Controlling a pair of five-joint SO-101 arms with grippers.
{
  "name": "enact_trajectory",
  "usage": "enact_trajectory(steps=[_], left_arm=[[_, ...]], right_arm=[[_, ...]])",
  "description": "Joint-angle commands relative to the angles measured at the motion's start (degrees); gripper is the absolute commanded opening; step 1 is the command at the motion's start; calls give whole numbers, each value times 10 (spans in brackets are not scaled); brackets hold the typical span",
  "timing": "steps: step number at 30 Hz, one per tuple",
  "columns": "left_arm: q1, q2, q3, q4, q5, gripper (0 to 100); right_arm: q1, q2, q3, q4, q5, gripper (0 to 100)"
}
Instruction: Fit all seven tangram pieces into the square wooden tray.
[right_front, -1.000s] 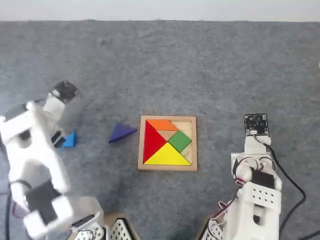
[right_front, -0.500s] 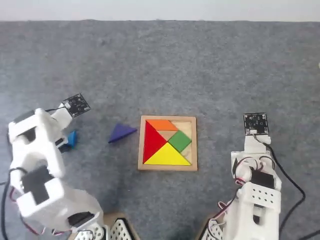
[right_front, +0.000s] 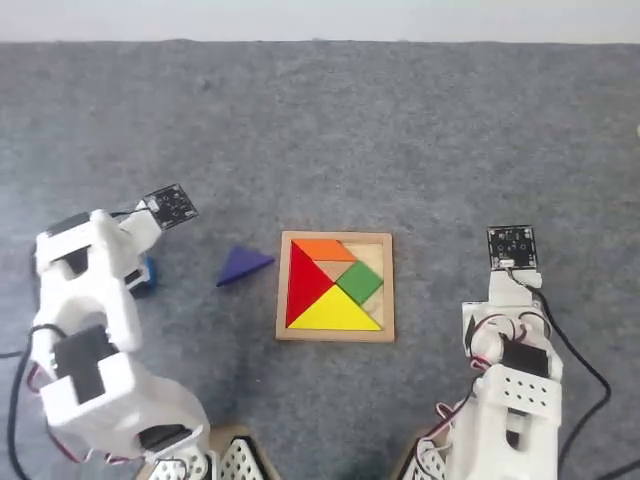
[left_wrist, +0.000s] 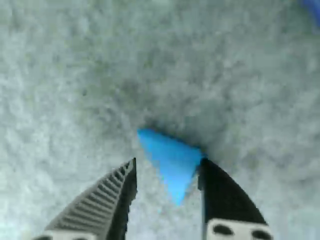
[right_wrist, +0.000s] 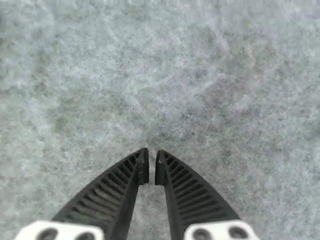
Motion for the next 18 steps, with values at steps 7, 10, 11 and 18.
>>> enact_trajectory(steps=[7,10,11,18], left_arm=[[41,8,24,4,60,179],[40,8,25,14,61,146],[40,11,23,25,61,136],[40,12,24,44,59,96]], right_arm=[[-4,-15,-4,-11,-4,48],[-4,-15,-4,-11,-4,48],[-4,-15,-4,-11,-4,48],[-4,-15,-4,-9,-4,48]])
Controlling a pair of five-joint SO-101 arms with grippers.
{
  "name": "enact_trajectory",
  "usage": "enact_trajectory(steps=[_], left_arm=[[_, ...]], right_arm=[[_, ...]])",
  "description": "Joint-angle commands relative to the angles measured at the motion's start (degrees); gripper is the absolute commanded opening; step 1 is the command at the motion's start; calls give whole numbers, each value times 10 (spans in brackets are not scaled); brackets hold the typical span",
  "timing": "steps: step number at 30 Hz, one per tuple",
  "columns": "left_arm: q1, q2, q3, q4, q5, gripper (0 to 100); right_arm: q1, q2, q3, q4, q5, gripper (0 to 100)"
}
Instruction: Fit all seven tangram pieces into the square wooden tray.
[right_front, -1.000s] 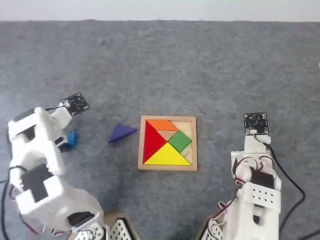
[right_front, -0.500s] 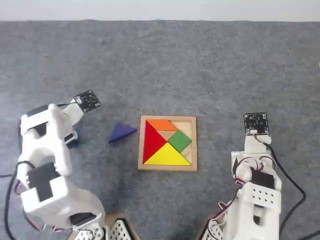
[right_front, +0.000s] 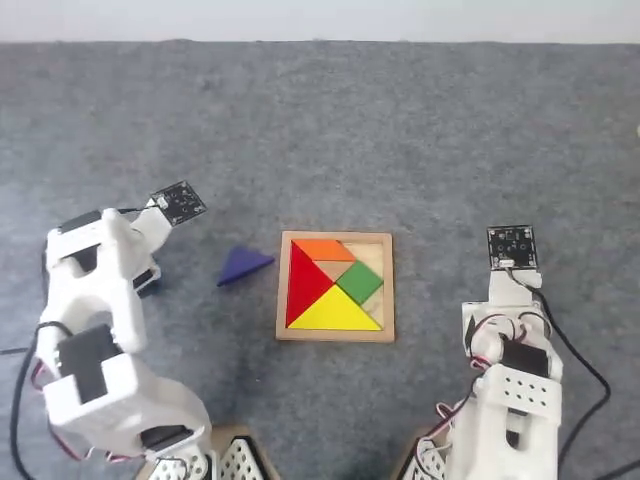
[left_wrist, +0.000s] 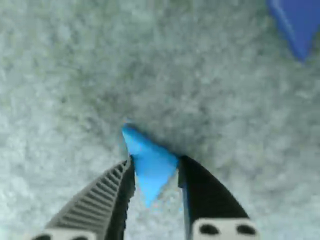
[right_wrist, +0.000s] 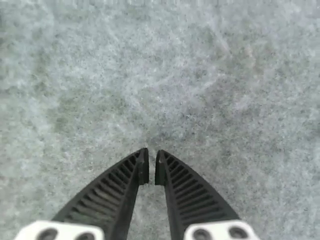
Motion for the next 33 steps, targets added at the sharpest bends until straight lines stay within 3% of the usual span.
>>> enact_trajectory(steps=[1,9,20,27,33], left_arm=[[18,11,15,16,5,92],[12,6,9,34,4,65],[-29,11,-143,115,5,31],[-34,5,-145,127,6,29],[23,-47,-204,306,12,13]], right_arm=[[-3,-15,-4,-9,-4,48],[-3,-15,-4,-8,-4,48],[-3,-15,-4,-8,-4,48],[-4,-15,-4,-8,-4,48],[-5,-15,-4,-10,-4,48]])
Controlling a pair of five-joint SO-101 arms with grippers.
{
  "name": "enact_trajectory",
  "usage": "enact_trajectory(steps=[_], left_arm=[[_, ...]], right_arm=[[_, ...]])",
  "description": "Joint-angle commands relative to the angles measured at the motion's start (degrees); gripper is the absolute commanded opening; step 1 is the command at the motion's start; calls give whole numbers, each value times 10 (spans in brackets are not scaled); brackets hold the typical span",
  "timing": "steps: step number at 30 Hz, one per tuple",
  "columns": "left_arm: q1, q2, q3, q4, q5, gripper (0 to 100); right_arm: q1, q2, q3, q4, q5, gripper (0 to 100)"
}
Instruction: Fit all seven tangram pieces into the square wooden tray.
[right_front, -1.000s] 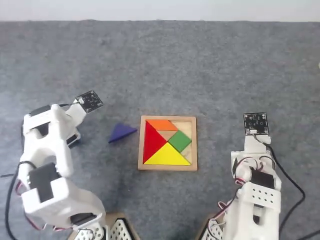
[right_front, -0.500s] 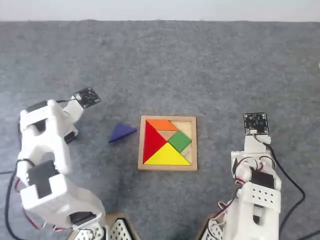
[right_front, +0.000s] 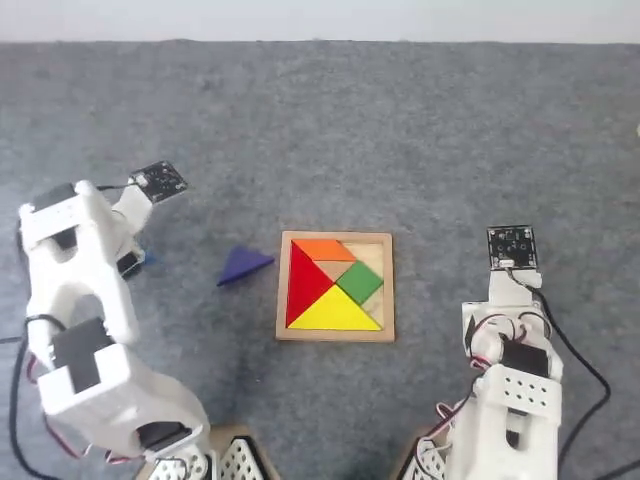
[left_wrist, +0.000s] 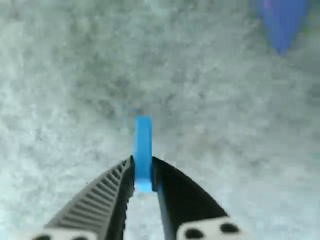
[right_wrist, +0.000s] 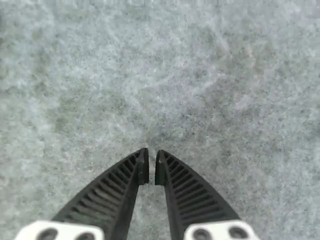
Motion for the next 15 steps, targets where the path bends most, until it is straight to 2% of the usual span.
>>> enact_trajectory(steps=[1,6,9,15], left_arm=[[65,-79,-46,143,21,13],[193,-178,-27,160,133,13],[290,-212,-15,158,226,13],[431,-214,-10,91,411,13]], right_arm=[[-4,-15,-4,-10,-4,48],[-4,-15,-4,-10,-4,48],[-3,-15,-5,-8,-4,48],[-3,-15,-6,-7,-4,48]])
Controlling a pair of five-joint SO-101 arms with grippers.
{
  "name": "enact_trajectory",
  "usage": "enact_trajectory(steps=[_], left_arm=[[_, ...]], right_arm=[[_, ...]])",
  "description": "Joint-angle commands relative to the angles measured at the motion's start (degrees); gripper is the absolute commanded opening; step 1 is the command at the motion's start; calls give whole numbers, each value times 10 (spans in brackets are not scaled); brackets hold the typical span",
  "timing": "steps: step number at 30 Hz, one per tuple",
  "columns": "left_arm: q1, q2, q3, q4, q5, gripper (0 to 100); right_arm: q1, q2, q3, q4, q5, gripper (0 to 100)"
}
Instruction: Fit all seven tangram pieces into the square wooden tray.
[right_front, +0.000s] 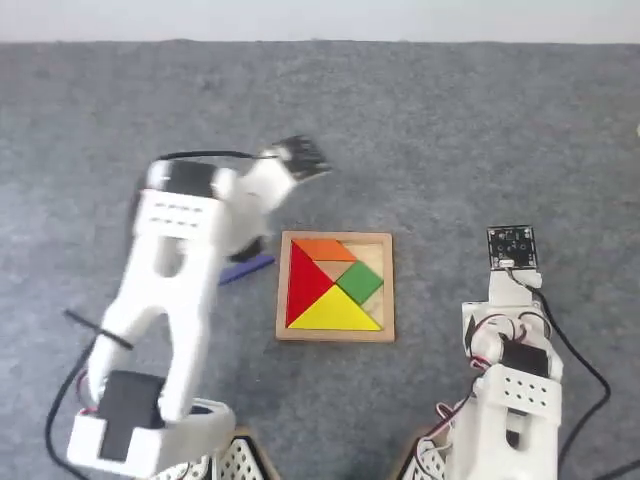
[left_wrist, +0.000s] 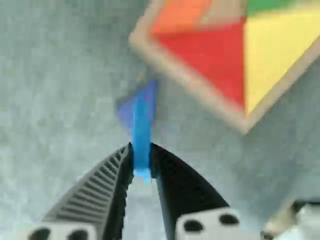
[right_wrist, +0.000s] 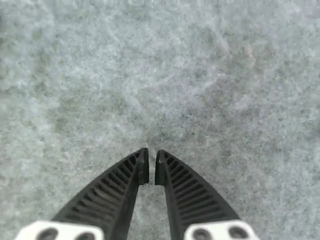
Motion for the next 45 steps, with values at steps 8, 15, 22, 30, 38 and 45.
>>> enact_trajectory(steps=[8,15,22,30,38,45], left_arm=[[229,-30,36,-78,170,13],[279,26,76,-200,374,13],[281,164,26,-229,529,13],[281,178,-34,-200,593,13],[309,184,-36,-198,643,13],[362,185,-36,-201,651,13]], right_arm=[[-3,-15,-7,-7,-4,48],[15,-15,-9,-6,-5,46],[51,-15,-15,-7,-8,46],[69,-15,-17,-9,-9,46],[73,-15,-18,-11,-9,45],[73,-15,-18,-12,-9,44]])
